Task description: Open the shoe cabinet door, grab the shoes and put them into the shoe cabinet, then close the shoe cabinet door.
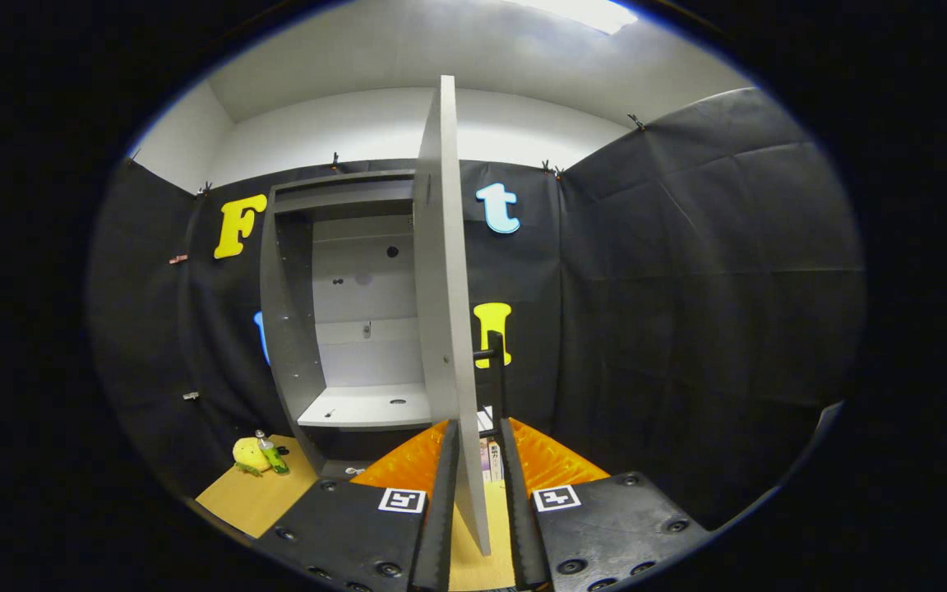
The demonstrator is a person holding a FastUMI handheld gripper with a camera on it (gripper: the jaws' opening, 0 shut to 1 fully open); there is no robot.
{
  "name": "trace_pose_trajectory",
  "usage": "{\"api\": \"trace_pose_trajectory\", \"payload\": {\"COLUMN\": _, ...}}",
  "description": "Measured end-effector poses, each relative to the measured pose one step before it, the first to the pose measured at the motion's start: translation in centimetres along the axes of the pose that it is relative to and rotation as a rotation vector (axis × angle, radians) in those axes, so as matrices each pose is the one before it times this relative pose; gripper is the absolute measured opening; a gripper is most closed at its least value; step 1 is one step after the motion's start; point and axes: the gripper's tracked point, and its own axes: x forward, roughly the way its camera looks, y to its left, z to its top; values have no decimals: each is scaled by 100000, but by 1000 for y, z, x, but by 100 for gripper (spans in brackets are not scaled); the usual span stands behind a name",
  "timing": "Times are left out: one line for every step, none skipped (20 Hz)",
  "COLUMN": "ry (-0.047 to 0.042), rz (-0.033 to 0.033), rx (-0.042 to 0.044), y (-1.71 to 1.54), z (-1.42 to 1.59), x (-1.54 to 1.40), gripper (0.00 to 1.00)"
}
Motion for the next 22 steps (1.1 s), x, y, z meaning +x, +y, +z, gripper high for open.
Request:
{"api": "trace_pose_trajectory", "payload": {"ry": 295, "rz": 871, "rx": -44, "y": 497, "z": -156, "x": -30, "gripper": 33}}
{"api": "trace_pose_trajectory", "payload": {"ry": 489, "rz": 810, "rx": -340, "y": 445, "z": -236, "x": -16, "gripper": 33}}
{"api": "trace_pose_trajectory", "payload": {"ry": 453, "rz": 943, "rx": -415, "y": 538, "z": -236, "x": 168, "gripper": 33}}
{"api": "trace_pose_trajectory", "payload": {"ry": 251, "rz": 904, "rx": -396, "y": 587, "z": -64, "x": 63, "gripper": 33}}
{"api": "trace_pose_trajectory", "payload": {"ry": 220, "rz": 1008, "rx": -276, "y": 603, "z": -120, "x": 77, "gripper": 33}}
{"api": "trace_pose_trajectory", "payload": {"ry": 95, "rz": 872, "rx": -149, "y": 582, "z": 19, "x": 175, "gripper": 33}}
{"api": "trace_pose_trajectory", "payload": {"ry": 124, "rz": 840, "rx": -242, "y": 573, "z": -120, "x": 256, "gripper": 33}}
{"api": "trace_pose_trajectory", "payload": {"ry": 387, "rz": 637, "rx": -363, "y": 525, "z": -196, "x": 294, "gripper": 33}}
{"api": "trace_pose_trajectory", "payload": {"ry": 348, "rz": 607, "rx": -228, "y": 561, "z": -266, "x": 298, "gripper": 33}}
{"api": "trace_pose_trajectory", "payload": {"ry": 366, "rz": 432, "rx": -65, "y": 620, "z": -103, "x": 291, "gripper": 33}}
{"api": "trace_pose_trajectory", "payload": {"ry": 321, "rz": 317, "rx": 23, "y": 667, "z": -107, "x": 324, "gripper": 33}}
{"api": "trace_pose_trajectory", "payload": {"ry": 214, "rz": 230, "rx": 108, "y": 611, "z": -133, "x": 439, "gripper": 33}}
{"api": "trace_pose_trajectory", "payload": {"ry": 123, "rz": 147, "rx": 74, "y": 326, "z": -4, "x": 159, "gripper": 33}}
{"api": "trace_pose_trajectory", "payload": {"ry": -5, "rz": -149, "rx": 82, "y": 660, "z": -14, "x": 361, "gripper": 33}}
{"api": "trace_pose_trajectory", "payload": {"ry": 222, "rz": -246, "rx": 20, "y": 954, "z": -178, "x": 609, "gripper": 33}}
{"api": "trace_pose_trajectory", "payload": {"ry": 282, "rz": -251, "rx": 123, "y": 796, "z": -192, "x": 483, "gripper": 33}}
{"api": "trace_pose_trajectory", "payload": {"ry": 439, "rz": -280, "rx": 96, "y": 834, "z": -206, "x": 434, "gripper": 33}}
{"api": "trace_pose_trajectory", "payload": {"ry": 853, "rz": -406, "rx": 172, "y": 791, "z": -340, "x": 541, "gripper": 33}}
{"api": "trace_pose_trajectory", "payload": {"ry": 1072, "rz": -235, "rx": 369, "y": 981, "z": -442, "x": 613, "gripper": 33}}
{"api": "trace_pose_trajectory", "payload": {"ry": 1225, "rz": -207, "rx": 408, "y": 1005, "z": -534, "x": 550, "gripper": 33}}
{"api": "trace_pose_trajectory", "payload": {"ry": 1411, "rz": -116, "rx": 218, "y": 1040, "z": -728, "x": 606, "gripper": 33}}
{"api": "trace_pose_trajectory", "payload": {"ry": 1336, "rz": -84, "rx": 179, "y": 917, "z": -828, "x": 470, "gripper": 33}}
